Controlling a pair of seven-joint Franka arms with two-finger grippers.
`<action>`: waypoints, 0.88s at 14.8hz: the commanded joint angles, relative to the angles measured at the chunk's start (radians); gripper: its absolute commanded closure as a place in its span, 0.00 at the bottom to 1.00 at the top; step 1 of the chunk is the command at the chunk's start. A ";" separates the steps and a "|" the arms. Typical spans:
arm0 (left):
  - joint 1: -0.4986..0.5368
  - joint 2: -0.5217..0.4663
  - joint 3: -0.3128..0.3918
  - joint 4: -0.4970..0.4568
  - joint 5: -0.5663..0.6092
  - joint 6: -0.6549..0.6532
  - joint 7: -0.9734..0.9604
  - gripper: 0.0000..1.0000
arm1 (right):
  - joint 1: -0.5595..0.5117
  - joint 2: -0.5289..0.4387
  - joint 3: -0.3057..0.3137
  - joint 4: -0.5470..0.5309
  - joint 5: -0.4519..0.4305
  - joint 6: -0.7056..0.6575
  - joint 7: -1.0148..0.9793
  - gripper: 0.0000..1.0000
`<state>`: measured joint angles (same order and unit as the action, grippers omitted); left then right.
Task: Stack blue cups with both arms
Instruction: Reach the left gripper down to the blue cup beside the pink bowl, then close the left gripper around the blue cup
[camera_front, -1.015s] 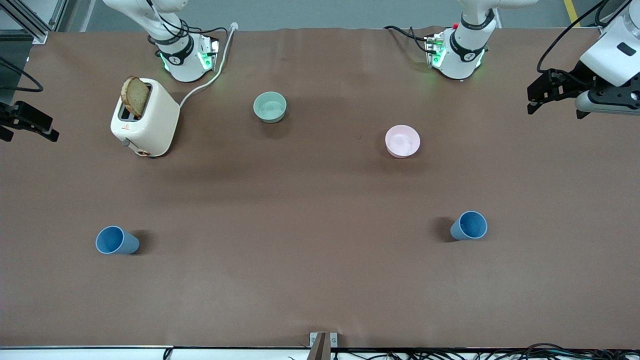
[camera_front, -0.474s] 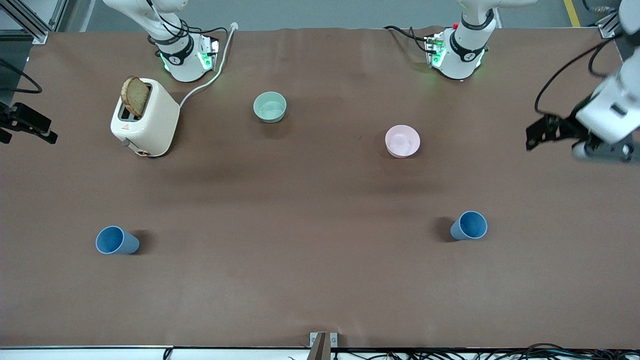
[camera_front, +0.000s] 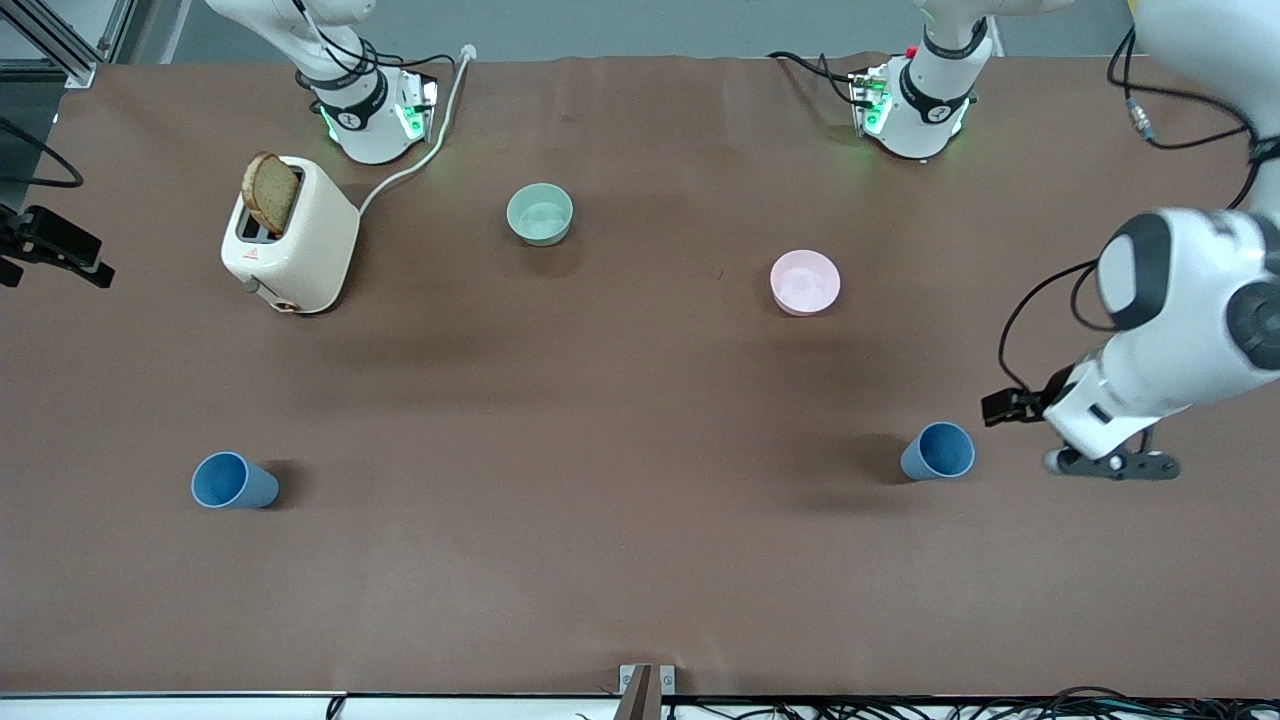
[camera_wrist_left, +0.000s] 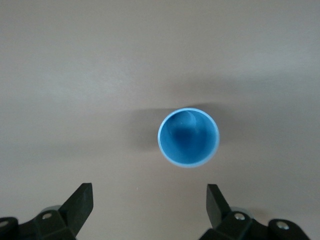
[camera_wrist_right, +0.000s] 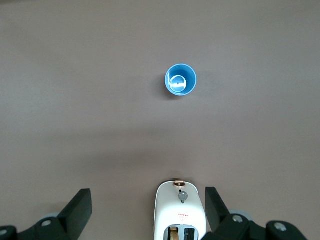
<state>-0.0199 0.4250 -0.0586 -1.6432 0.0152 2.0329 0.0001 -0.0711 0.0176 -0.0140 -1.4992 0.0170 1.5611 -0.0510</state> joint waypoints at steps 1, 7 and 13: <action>0.003 0.099 -0.001 0.013 -0.008 0.084 0.006 0.00 | -0.015 -0.002 0.005 -0.004 0.001 0.010 -0.007 0.00; 0.000 0.236 -0.001 0.022 -0.018 0.240 0.000 0.33 | -0.024 0.012 0.002 -0.003 0.003 0.039 -0.007 0.00; -0.006 0.215 -0.018 0.016 -0.018 0.225 0.000 0.94 | -0.076 0.140 0.002 0.000 0.004 0.192 -0.010 0.00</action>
<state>-0.0245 0.6646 -0.0660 -1.6311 0.0143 2.2758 -0.0010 -0.1128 0.0987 -0.0219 -1.5069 0.0170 1.7033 -0.0510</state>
